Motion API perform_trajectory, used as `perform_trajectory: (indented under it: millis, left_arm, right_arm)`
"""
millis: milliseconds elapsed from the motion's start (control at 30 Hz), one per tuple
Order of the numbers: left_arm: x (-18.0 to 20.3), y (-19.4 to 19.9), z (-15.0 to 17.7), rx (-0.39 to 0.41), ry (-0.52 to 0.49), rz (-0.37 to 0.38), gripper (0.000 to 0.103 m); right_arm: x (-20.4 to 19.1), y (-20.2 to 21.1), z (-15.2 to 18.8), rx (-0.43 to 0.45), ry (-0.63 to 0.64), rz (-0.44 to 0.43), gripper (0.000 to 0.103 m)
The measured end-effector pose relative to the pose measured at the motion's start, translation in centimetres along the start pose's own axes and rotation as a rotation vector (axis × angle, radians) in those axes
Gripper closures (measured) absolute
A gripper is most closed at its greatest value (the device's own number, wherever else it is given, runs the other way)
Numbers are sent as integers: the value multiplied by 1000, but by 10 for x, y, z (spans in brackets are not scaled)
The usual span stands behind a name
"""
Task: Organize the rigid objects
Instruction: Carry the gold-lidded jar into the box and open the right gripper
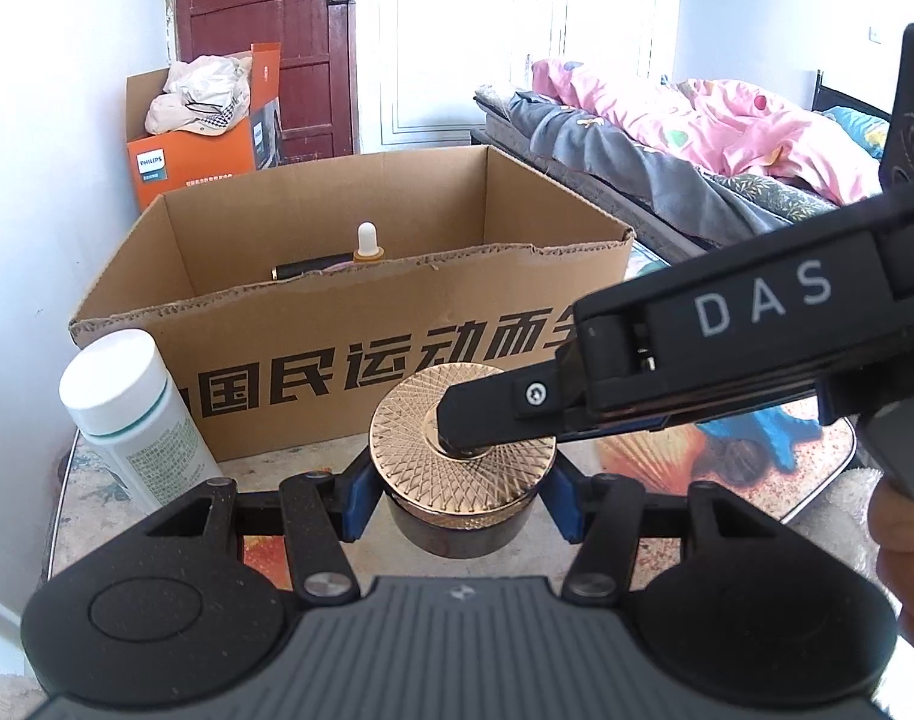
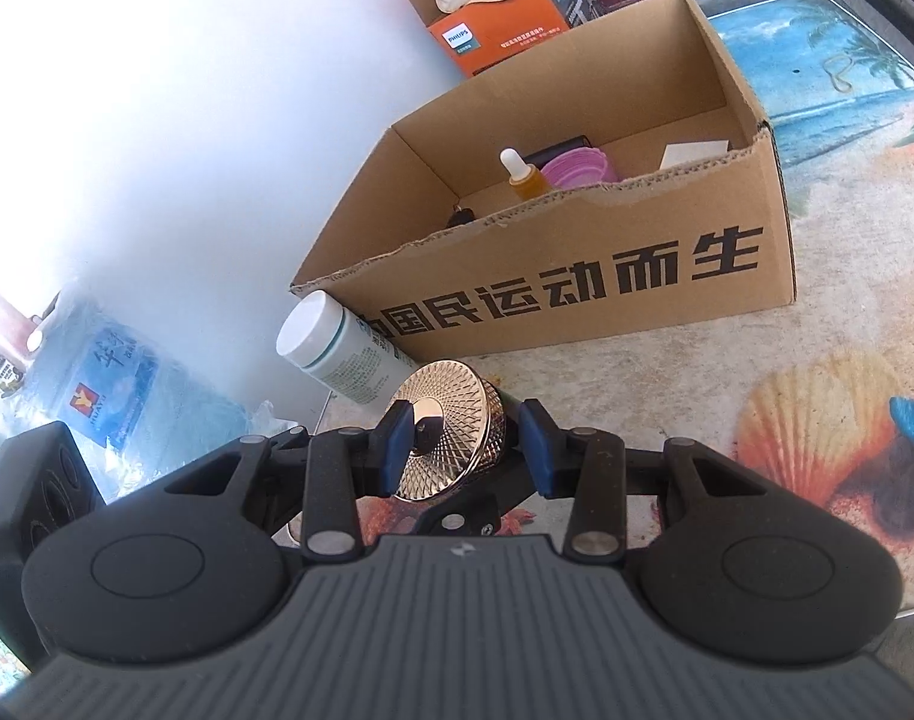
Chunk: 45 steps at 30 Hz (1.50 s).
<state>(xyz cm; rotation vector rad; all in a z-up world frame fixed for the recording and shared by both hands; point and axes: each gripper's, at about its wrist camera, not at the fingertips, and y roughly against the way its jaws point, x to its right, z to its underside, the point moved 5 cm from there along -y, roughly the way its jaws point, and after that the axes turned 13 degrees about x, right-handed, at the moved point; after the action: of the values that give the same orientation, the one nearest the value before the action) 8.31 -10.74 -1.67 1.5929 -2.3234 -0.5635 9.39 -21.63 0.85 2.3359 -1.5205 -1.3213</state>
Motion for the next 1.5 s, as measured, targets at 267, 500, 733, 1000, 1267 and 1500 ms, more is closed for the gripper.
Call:
perform_trajectory:
  millis: [267,500,733,1000,1267,1500]
  left_arm:
    - [-3,12,-29,59,-8,-15,46]
    - [-13,9,-72,110,3,3,46]
    - [-17,-23,-122,121,5,25,46]
    - [-29,-102,-156,8,68,60,46]
    - [-45,-189,-149,-173,153,60,46]
    - [-48,-239,-139,-259,178,23,46]
  right_arm:
    - [-22,12,-24,48,52,-29,64]
    - [-43,19,-61,100,128,-39,64]
    - [-53,13,-118,126,192,-33,64]
    - [-25,-27,-183,77,210,15,63]
    - [27,-98,-214,-55,194,84,63]
    - [66,-151,-221,-145,175,119,63]
